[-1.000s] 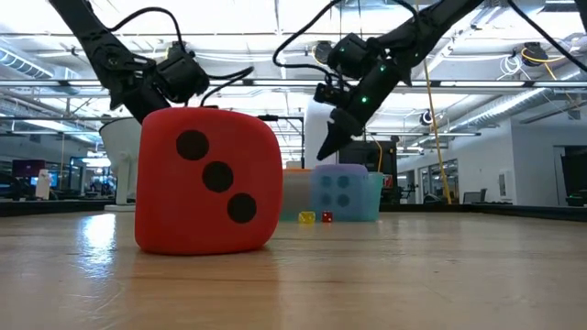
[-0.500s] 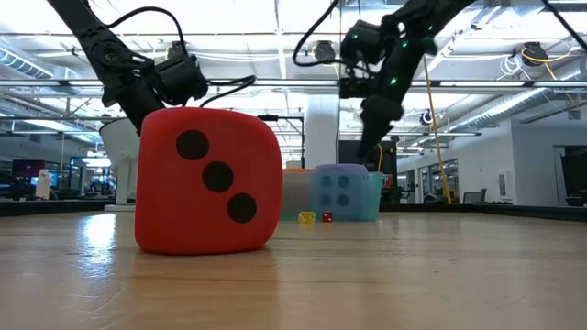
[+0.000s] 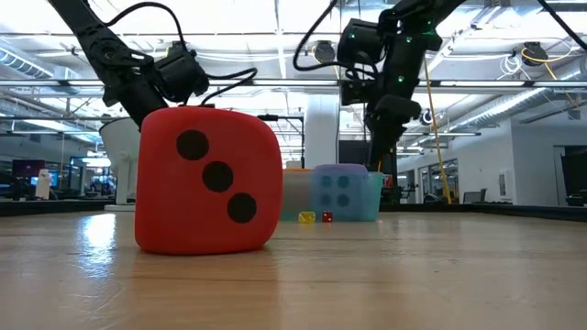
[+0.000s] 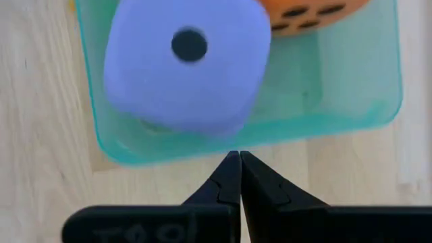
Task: Pick & Place Dice
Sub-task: Put the large orange dice into the blue bin, then adjust the blue bin
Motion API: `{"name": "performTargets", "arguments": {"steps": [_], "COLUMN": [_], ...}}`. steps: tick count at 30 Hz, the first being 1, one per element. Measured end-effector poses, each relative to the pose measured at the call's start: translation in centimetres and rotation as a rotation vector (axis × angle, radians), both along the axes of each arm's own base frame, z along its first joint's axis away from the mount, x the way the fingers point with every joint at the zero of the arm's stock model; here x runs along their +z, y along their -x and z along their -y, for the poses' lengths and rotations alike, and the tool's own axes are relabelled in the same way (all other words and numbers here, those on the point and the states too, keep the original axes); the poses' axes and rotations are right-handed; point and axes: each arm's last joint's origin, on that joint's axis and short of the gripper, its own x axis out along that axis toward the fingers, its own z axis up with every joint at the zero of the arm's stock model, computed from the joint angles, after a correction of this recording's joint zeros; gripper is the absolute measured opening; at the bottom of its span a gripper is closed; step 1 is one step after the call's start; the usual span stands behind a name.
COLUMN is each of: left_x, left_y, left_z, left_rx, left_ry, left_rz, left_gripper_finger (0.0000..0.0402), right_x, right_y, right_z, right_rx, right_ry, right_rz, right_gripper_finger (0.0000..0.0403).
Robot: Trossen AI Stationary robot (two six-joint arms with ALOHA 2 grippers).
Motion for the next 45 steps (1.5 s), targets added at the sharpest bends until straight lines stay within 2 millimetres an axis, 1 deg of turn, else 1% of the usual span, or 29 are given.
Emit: {"name": "performTargets", "arguments": {"steps": [7,10,18,25,31,35,38,43,45], "left_x": [0.3,0.3,0.4,0.4,0.0,-0.4,-0.6,-0.5,-0.5], "left_y": [-0.3,-0.3,-0.4,-0.4,-0.7,-1.2,-1.6,-1.9,-1.9], "left_z": [-0.1,-0.1,-0.2,-0.2,-0.3,-0.3,-0.1,0.3,0.5], "left_rx": [0.003,0.012,0.018,0.022,0.014,0.006,-0.057,-0.105,-0.105], "left_ry": [-0.012,-0.005,-0.015,-0.018,-0.033,-0.051,-0.023,-0.012,-0.016], "left_rz": [0.039,0.043,0.066,0.06,0.063,0.078,0.097,0.119,0.11], "left_gripper_finger": [0.0019,0.0019,0.0019,0.0019,0.0019,0.0019,0.0019,0.0019,0.0019], "right_x": [-0.2,-1.2,-2.8,-2.8,-2.7,-2.4,-2.0,-2.0,-2.4], "right_y": [-0.2,-0.8,-1.8,-2.2,-2.6,-3.4,-4.1,-4.2,-4.3], "right_z": [-0.2,-0.2,0.0,-0.1,-0.7,-1.4,-1.7,-1.6,-1.5], "right_rx": [0.023,0.036,0.081,0.112,0.164,0.239,0.259,0.257,0.246], "right_ry": [-0.048,-0.072,-0.124,-0.144,-0.136,-0.18,-0.148,-0.127,-0.139], "right_rz": [0.013,0.004,0.006,0.048,0.074,0.165,0.227,0.236,0.22], "right_gripper_finger": [0.0,0.0,0.0,0.0,0.0,0.0,0.0,0.0,0.0]}}
